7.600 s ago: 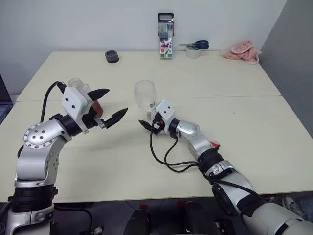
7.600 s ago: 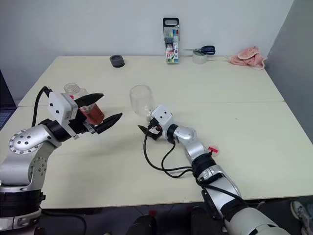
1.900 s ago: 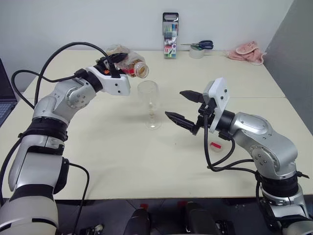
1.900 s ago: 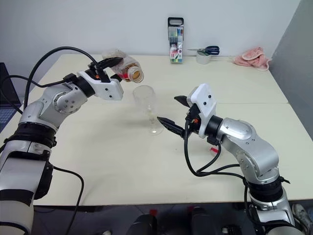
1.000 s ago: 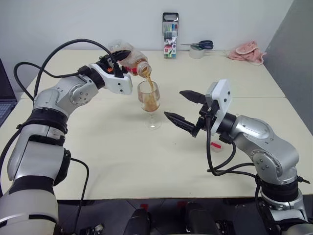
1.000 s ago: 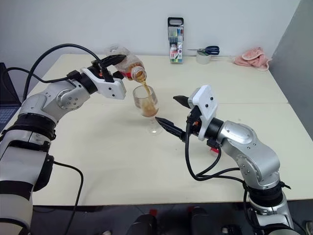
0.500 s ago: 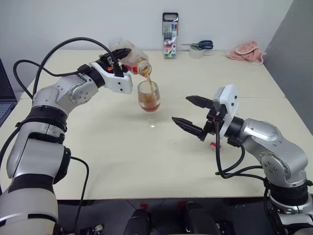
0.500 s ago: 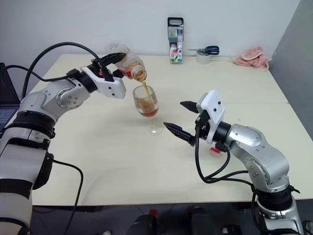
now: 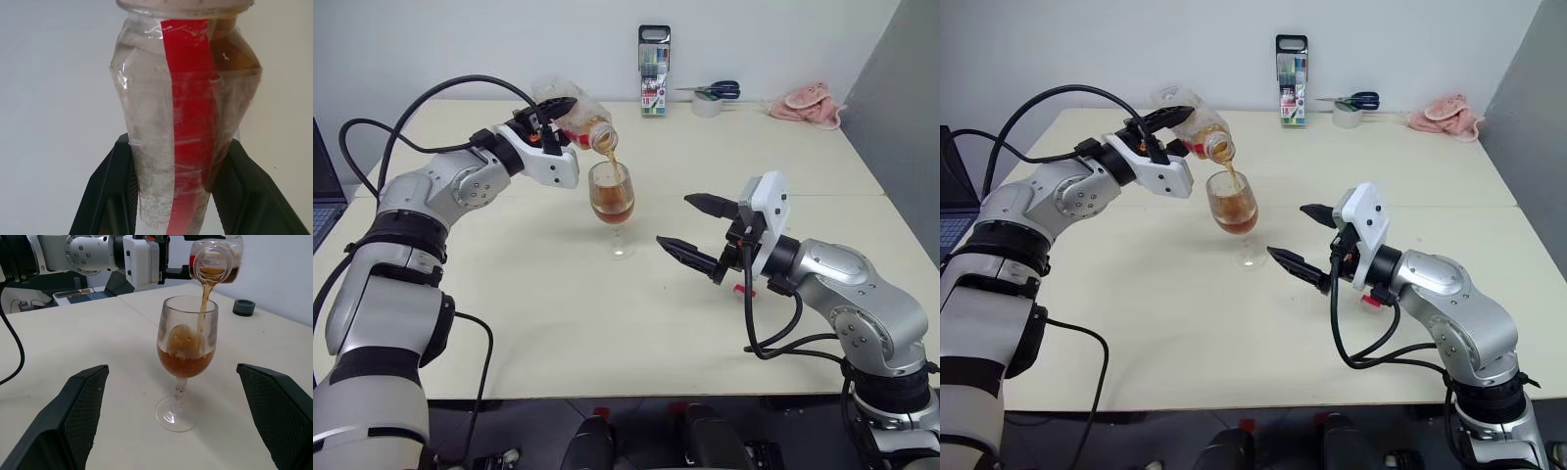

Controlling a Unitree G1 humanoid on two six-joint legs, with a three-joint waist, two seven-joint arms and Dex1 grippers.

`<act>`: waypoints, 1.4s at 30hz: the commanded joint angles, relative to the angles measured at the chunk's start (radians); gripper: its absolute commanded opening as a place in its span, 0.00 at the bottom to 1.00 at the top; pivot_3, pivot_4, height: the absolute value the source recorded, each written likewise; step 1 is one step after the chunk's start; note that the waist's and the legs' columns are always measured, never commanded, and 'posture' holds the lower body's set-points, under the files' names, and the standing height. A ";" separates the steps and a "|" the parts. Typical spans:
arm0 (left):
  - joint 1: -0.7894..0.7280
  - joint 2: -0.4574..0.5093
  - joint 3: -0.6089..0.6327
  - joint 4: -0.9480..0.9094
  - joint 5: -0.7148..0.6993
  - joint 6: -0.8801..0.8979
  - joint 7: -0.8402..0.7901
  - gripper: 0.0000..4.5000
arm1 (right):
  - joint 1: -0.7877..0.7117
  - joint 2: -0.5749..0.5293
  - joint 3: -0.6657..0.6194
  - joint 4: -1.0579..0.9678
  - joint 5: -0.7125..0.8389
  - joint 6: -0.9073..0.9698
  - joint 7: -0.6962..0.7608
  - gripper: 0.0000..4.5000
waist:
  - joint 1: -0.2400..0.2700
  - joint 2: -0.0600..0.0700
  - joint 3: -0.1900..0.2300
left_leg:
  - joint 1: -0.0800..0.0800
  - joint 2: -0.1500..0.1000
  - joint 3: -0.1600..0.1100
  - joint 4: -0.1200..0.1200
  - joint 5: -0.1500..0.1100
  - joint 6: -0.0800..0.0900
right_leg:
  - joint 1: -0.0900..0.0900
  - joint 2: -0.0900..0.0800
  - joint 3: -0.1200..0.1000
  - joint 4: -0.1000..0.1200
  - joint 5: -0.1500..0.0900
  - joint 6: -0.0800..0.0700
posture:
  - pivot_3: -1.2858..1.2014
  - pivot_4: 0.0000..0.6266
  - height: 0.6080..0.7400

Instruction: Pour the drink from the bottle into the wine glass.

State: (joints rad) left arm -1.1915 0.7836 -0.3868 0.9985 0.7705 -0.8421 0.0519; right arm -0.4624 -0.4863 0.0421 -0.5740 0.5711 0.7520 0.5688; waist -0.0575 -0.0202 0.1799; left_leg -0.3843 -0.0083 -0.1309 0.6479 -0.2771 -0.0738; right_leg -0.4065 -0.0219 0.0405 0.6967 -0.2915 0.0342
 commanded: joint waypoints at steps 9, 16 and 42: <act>-0.042 0.025 0.011 -0.005 -0.010 -0.008 0.011 0.37 | -0.013 -0.008 -0.001 -0.027 0.006 -0.014 0.008 1.00 | 0.000 0.000 0.000 | 0.000 0.000 0.000 0.000 0.000 0.000 | 0.000 0.000 0.000 0.000 0.000 0.000 | 0.52 0.24 1.00; 0.001 0.019 0.032 -0.029 -0.055 0.002 -0.022 0.37 | -0.021 0.007 0.018 -0.023 -0.001 -0.021 0.000 1.00 | 0.000 0.000 0.000 | 0.000 0.000 0.000 0.000 0.000 0.000 | 0.000 0.000 0.000 0.000 0.000 0.000 | 0.52 0.24 1.00; 0.410 -0.148 0.365 -0.569 -0.640 0.625 -0.392 0.37 | -0.098 0.065 0.142 0.007 -0.140 -0.148 0.043 1.00 | -0.003 0.000 0.000 | 0.000 0.001 -0.001 0.002 0.001 -0.002 | 0.000 0.000 0.000 0.001 0.000 0.000 | 0.52 0.24 1.00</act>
State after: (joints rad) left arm -0.7941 0.6363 -0.0951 0.5071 0.2148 -0.3138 -0.3219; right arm -0.5398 -0.4076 0.1705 -0.5220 0.4416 0.6309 0.5865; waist -0.0600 -0.0201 0.1798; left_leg -0.3842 -0.0078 -0.1316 0.6502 -0.2759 -0.0759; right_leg -0.4065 -0.0220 0.0407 0.6980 -0.2915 0.0340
